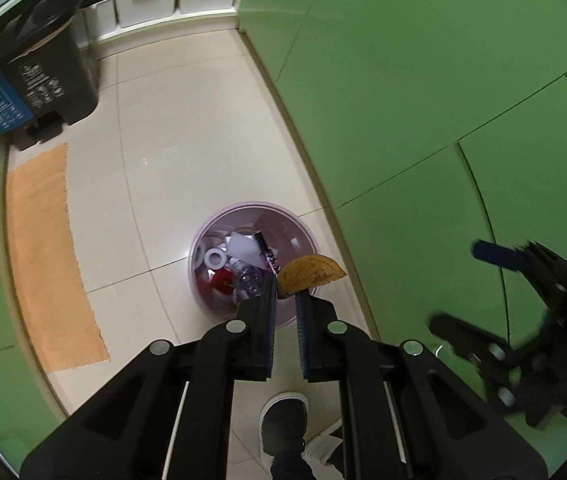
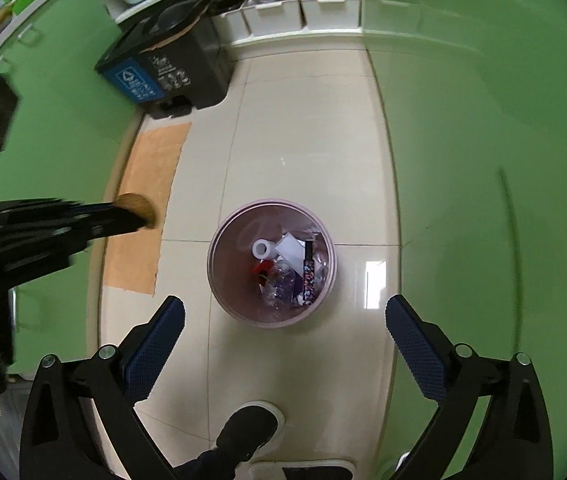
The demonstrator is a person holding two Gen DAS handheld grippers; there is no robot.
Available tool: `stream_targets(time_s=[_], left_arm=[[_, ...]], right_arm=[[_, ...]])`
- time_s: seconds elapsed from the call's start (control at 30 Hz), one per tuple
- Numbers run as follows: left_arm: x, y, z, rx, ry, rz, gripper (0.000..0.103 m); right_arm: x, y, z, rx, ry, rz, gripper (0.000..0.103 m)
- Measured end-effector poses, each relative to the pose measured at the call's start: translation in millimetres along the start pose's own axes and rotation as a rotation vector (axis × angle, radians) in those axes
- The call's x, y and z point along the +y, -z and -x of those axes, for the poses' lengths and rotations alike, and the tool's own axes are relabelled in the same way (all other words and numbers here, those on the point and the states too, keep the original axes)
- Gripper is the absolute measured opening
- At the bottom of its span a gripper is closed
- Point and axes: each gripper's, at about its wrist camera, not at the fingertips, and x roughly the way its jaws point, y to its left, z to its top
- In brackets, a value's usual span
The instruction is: Collect trash
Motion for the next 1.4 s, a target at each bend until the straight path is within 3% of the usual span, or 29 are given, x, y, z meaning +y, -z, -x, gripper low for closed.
stream_targets(time_s=[0.23, 0.3, 0.33, 0.37, 0.57, 0.87, 1.13, 1.4], left_arm=[[-8.2, -12.9, -27.9, 0.008, -0.004, -0.029, 0.012], [-9.0, -13.0, -32.7, 0.014, -0.002, -0.034, 0.052], [-9.3, -12.4, -32.9, 0.010, -0.001, -0.035, 0.094], [-10.2, -11.0, -31.7, 0.000, 0.007, -0.036, 0.100], [-14.3, -9.6, -21.4, 0.015, -0.013, -0.038, 0.100], [-23.2, -12.6, 40.6, -0.010, -0.064, -0.034, 0.100], [-60.5, -15.0, 155.0, -0.062, -0.083, -0.096, 0.100], [-120.7, -30.3, 280.3, -0.171, -0.079, -0.215, 0.100]], right_arm=[[-17.3, 20.7, 14.8, -0.020, -0.002, -0.072, 0.096], [-22.5, 26.8, 16.4, -0.024, 0.000, -0.088, 0.096], [-23.6, 28.3, 16.7, -0.026, 0.002, -0.094, 0.096], [-24.1, 28.8, 16.9, -0.028, 0.004, -0.099, 0.096], [-20.1, 28.8, 29.8, -0.050, 0.006, -0.115, 0.096], [2.1, 22.6, 88.2, -0.091, -0.003, -0.112, 0.096], [36.0, 13.8, 189.4, -0.163, -0.022, -0.114, 0.097], [39.7, 17.1, 329.0, -0.322, 0.004, -0.175, 0.097]])
